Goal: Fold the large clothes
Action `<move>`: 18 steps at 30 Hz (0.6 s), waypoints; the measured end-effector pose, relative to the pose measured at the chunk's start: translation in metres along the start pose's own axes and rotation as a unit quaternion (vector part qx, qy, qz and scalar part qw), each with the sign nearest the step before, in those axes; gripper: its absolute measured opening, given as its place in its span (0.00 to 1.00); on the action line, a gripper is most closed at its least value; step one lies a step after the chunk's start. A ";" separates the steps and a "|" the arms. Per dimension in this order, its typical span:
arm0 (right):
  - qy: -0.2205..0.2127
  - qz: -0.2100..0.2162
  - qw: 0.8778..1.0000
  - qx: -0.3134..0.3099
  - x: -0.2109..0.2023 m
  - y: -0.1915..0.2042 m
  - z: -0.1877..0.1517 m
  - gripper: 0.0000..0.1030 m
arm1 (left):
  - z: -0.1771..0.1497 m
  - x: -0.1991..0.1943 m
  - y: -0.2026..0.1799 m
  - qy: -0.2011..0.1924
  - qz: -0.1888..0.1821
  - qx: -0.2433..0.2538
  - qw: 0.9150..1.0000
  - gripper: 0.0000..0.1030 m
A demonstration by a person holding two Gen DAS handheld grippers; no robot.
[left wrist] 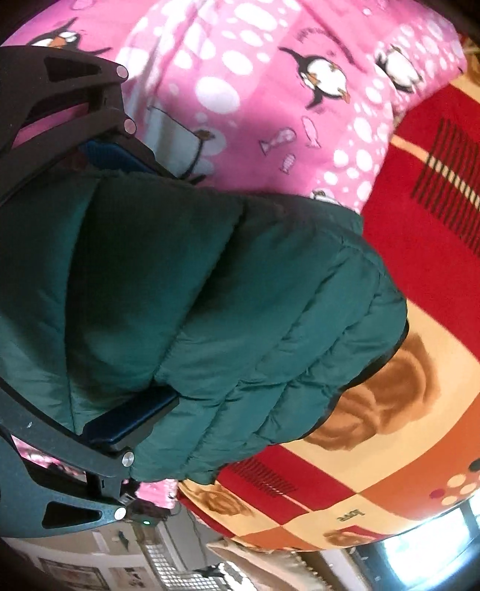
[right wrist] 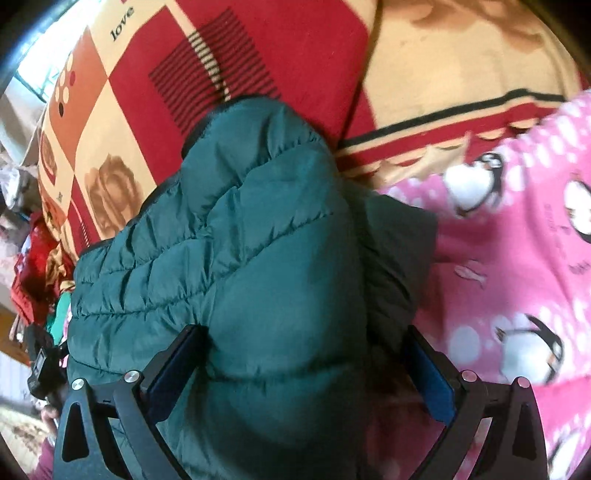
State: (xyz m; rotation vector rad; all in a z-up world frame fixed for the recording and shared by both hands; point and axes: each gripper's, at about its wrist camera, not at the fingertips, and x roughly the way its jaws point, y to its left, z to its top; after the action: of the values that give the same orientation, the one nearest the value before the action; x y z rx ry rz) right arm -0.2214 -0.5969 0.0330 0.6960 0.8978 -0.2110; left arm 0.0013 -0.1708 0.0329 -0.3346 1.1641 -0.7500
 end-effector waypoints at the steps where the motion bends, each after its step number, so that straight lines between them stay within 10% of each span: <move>1: 0.003 0.004 1.000 -0.002 0.004 0.001 -0.001 1.00 | 0.001 0.003 -0.002 0.000 0.003 0.005 1.000 1.00; 5: 0.002 0.021 1.000 0.008 0.010 0.001 -0.002 0.99 | 0.004 0.014 -0.008 0.005 0.019 0.016 1.000 1.00; 7: -0.012 0.028 1.000 0.000 0.006 0.008 -0.006 0.82 | 0.005 0.017 -0.017 0.020 0.029 0.035 0.999 0.98; 11: -0.027 0.035 0.999 -0.016 -0.010 0.025 -0.015 0.49 | -0.005 0.004 -0.041 0.000 0.046 0.084 0.995 0.63; 18: -0.052 0.055 0.997 -0.029 -0.052 0.052 -0.024 0.34 | -0.014 -0.040 -0.064 -0.014 0.034 0.108 0.994 0.38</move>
State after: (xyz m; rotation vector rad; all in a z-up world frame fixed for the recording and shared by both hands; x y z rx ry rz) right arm -0.2458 -0.5480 0.0879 0.6720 0.7613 -0.1208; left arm -0.0423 -0.1874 0.0934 -0.1247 1.0526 -0.8013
